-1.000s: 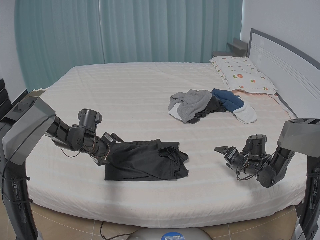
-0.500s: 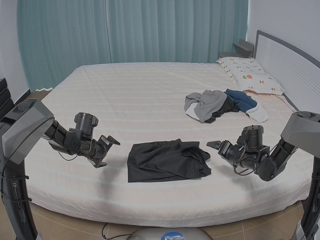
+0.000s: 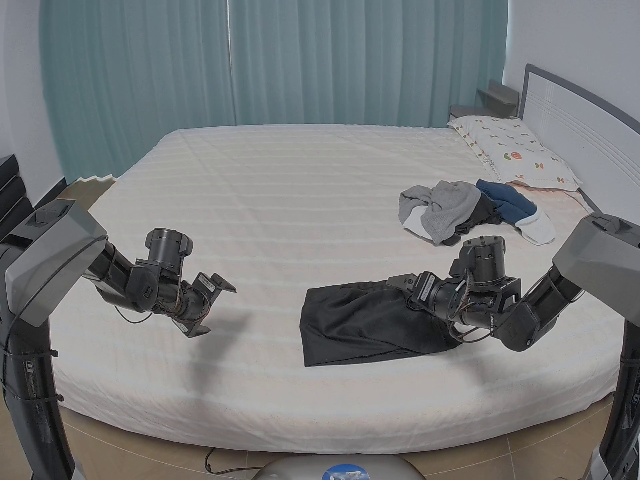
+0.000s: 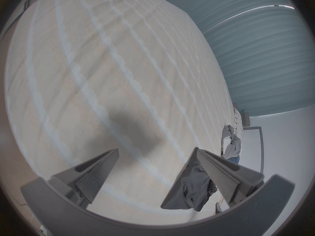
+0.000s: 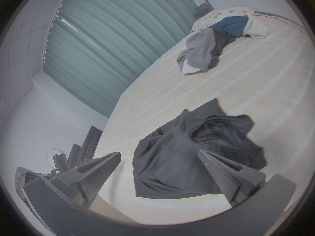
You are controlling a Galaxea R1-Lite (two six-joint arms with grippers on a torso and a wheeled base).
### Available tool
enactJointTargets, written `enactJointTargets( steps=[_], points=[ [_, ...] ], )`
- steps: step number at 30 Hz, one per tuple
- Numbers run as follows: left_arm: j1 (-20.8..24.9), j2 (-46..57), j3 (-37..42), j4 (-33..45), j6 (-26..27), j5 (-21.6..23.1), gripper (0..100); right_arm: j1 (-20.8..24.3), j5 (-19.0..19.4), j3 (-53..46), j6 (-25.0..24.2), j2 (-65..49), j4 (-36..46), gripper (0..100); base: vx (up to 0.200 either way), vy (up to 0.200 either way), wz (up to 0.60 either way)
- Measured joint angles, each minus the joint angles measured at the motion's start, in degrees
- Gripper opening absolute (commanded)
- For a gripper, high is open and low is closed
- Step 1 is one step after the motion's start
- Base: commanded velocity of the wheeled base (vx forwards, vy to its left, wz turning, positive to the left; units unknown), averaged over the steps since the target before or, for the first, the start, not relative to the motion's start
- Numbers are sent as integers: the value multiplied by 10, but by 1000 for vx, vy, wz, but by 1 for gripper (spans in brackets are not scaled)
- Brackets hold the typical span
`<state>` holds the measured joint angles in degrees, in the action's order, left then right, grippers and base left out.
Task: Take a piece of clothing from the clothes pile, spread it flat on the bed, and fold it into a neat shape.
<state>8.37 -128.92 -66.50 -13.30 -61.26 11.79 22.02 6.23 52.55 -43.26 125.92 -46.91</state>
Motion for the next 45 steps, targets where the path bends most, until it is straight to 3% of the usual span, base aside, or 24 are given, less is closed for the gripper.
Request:
enactJointTargets(
  steps=[6,22,29,45],
  points=[
    [1,0,16,-34,0,-4,100,5,-6,29,1,30,13,100,0,0,0],
    [2,-1,21,-36,0,-6,100,0,-7,53,2,74,15,100,75,0,0],
    [2,-1,22,-36,1,-6,100,-5,-14,81,11,83,55,100,0,0,0],
    [3,-3,22,-37,2,-14,100,-66,-32,135,19,129,62,100,0,0,0]
  ],
)
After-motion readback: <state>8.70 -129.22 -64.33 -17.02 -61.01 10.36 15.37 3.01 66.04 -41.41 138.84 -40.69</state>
